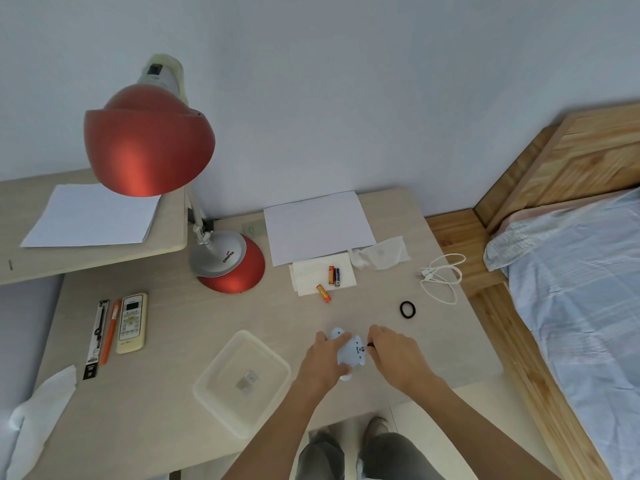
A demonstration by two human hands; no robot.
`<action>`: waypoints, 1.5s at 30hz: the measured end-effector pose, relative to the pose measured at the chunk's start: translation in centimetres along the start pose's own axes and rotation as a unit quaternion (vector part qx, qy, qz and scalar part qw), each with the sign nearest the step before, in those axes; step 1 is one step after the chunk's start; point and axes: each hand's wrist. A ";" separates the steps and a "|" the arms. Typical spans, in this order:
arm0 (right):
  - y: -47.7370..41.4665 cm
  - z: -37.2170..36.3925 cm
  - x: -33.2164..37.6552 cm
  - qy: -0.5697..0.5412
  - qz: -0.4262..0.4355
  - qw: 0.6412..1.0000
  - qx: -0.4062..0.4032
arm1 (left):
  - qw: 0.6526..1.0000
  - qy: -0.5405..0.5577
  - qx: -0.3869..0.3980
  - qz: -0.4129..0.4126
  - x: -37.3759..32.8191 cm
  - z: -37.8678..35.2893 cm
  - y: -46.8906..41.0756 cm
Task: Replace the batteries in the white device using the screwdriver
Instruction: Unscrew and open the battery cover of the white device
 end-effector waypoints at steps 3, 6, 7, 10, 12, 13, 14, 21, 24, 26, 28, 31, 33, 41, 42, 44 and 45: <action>0.1 0.0 0.1 0.003 -0.027 1.000 -0.011 | 1.000 0.003 0.005 -0.004 -0.5 0.1 0.2; 0.2 -0.4 0.1 0.021 -0.055 0.998 -0.012 | 1.000 0.008 0.007 -0.003 -0.8 0.2 0.2; 0.2 -0.6 0.0 0.021 -0.060 0.998 -0.011 | 1.000 0.013 0.009 0.000 -0.8 0.3 0.2; 0.2 -0.5 -0.2 -0.010 -0.048 0.999 -0.007 | 1.000 0.018 0.010 0.010 -0.7 0.5 0.3; 0.2 -0.1 -0.3 -0.035 -0.020 0.999 -0.003 | 1.000 0.011 0.012 0.010 -0.8 0.8 0.3; 0.2 0.1 -0.2 -0.038 -0.008 0.999 0.002 | 1.000 0.006 0.015 0.009 -0.9 0.9 0.3; 0.2 0.2 -0.2 -0.033 0.001 0.999 0.009 | 1.000 0.004 0.016 0.009 -0.9 1.0 0.2; -0.7 0.6 -0.5 -0.015 -0.004 1.000 0.001 | 0.999 0.014 0.017 0.028 -0.8 0.8 -0.1; -1.0 0.1 -0.7 -0.002 -0.022 1.000 -0.015 | 0.999 0.008 0.014 0.032 -1.0 0.6 -0.2; -1.1 0.0 -0.7 0.004 -0.029 0.999 -0.019 | 0.999 0.011 0.014 0.037 -1.1 0.5 -0.3; -1.1 0.0 -0.7 -0.001 -0.029 0.999 -0.022 | 0.999 0.017 0.014 0.040 -1.1 0.5 -0.2; -0.9 0.3 -0.4 -0.025 -0.016 1.000 -0.010 | 0.998 0.042 0.007 0.045 -1.0 0.5 -0.3; -0.9 0.5 -0.3 -0.031 -0.005 1.000 0.003 | 0.997 0.054 -0.002 0.047 -1.0 0.5 -0.3; -1.5 0.5 -0.5 -0.019 -0.006 1.000 0.015 | 0.995 0.081 -0.021 0.047 -0.8 -0.3 -0.3; -1.6 0.6 -0.5 -0.017 -0.014 1.000 0.010 | 0.996 0.078 -0.018 0.048 -0.9 -0.2 -0.3; -1.8 0.6 -0.4 -0.011 -0.024 1.000 -0.002 | 0.996 0.074 -0.015 0.050 -1.0 -0.1 -0.4; -1.9 0.6 -0.3 -0.005 -0.026 1.000 -0.007 | 0.996 0.073 -0.014 0.050 -1.0 0.0 -0.4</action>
Point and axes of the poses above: each hand's wrist, its own y-axis away from the middle knuckle, its own z-axis out of the back of the hand, x = y × z, and after that the axes turned 2 degrees about x, right-handed
